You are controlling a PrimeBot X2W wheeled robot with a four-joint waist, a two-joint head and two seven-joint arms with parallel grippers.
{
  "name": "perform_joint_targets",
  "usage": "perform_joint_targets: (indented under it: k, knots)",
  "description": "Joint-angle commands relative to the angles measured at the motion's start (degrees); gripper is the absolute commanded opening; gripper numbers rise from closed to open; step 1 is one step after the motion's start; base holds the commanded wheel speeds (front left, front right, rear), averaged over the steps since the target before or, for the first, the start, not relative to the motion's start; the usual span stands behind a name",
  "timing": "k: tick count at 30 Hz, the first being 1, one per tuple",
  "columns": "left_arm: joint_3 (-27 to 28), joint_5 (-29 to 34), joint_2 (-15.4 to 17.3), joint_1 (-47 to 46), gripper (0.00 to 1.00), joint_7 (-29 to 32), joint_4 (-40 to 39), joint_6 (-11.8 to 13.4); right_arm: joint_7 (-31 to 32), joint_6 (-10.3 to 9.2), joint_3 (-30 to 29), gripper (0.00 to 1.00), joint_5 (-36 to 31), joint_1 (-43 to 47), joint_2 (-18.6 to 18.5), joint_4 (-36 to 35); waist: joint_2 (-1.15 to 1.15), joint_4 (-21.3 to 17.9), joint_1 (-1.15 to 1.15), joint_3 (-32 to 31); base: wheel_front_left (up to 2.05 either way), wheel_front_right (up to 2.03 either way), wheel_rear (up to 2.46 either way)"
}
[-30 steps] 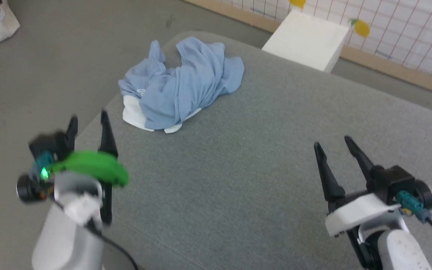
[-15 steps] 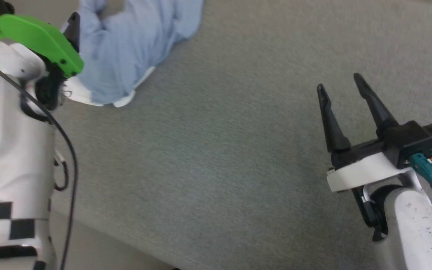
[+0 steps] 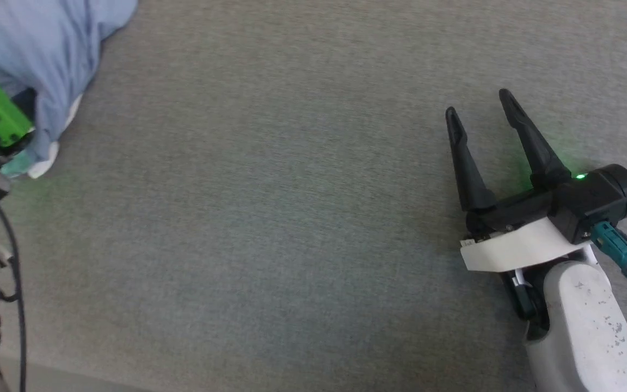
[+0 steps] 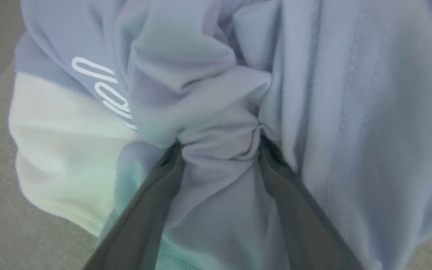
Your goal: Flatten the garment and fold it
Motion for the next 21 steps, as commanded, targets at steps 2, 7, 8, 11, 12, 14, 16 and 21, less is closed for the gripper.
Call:
perform_joint_targets:
  k: [2, 7, 8, 11, 12, 14, 16, 21]
  knots:
    - [-1.01, -0.97, -1.53, 4.26, 0.0, 1.25, 0.05, -0.3, -0.33, -0.11, -0.65, 1.0, 0.54, 0.63, -0.47, 2.07, -0.01, -2.32, 0.0, -1.34, 0.0, 0.0, 0.0]
    - [-0.22, 3.11, 1.27, 6.14, 0.0, -10.04, -4.04, -1.12, -1.88, -0.11, -0.15, 1.0, 1.83, 1.53, -0.31, 5.17, -0.01, -2.62, 0.0, -9.11, 0.0, 0.0, 0.0]
    - [-0.21, 4.12, 1.91, 6.11, 0.0, -12.22, -4.69, -1.23, -2.17, -0.11, -0.11, 1.0, 2.05, 1.86, -0.29, 5.71, -0.01, -2.72, 0.0, -10.7, 0.0, 0.0, 0.0]
    - [-0.72, 9.1, 4.5, 4.81, 0.0, -21.88, -6.92, -1.21, -3.07, -0.11, 0.08, 1.0, 3.43, 3.2, -0.24, 7.22, -0.01, -3.56, 0.0, -16.0, 0.0, 0.0, 0.0]
    - [-1.06, 9.75, 4.61, 4.23, 0.0, -24.37, -7.47, -2.0, -3.39, -0.11, 0.11, 1.0, 4.04, 3.65, -0.23, 7.87, -0.01, -3.94, 0.0, -17.91, 0.0, 0.0, 0.0]
    - [-2.0, 11.12, 5.21, 2.68, 0.0, -28.72, -8.95, -3.89, -4.01, -0.11, -0.09, 1.0, 5.22, 4.77, -0.22, 8.81, -0.01, -4.7, 0.0, -21.14, 0.0, 0.0, 0.0]
    - [-3.27, 12.97, 5.74, 1.03, 0.0, -32.42, -10.38, -5.04, -4.43, -0.11, -0.51, 1.0, 6.04, 6.17, -0.22, 9.72, -0.01, -5.48, 0.0, -24.1, 0.0, 0.0, 0.0]
    - [-7.4, 15.26, 4.08, -3.88, 0.0, -37.84, -13.13, -8.13, -4.97, -0.11, -1.27, 1.0, 7.38, 9.6, -0.21, 11.27, -0.01, -8.19, 0.0, -30.1, 0.0, 0.0, 0.0]
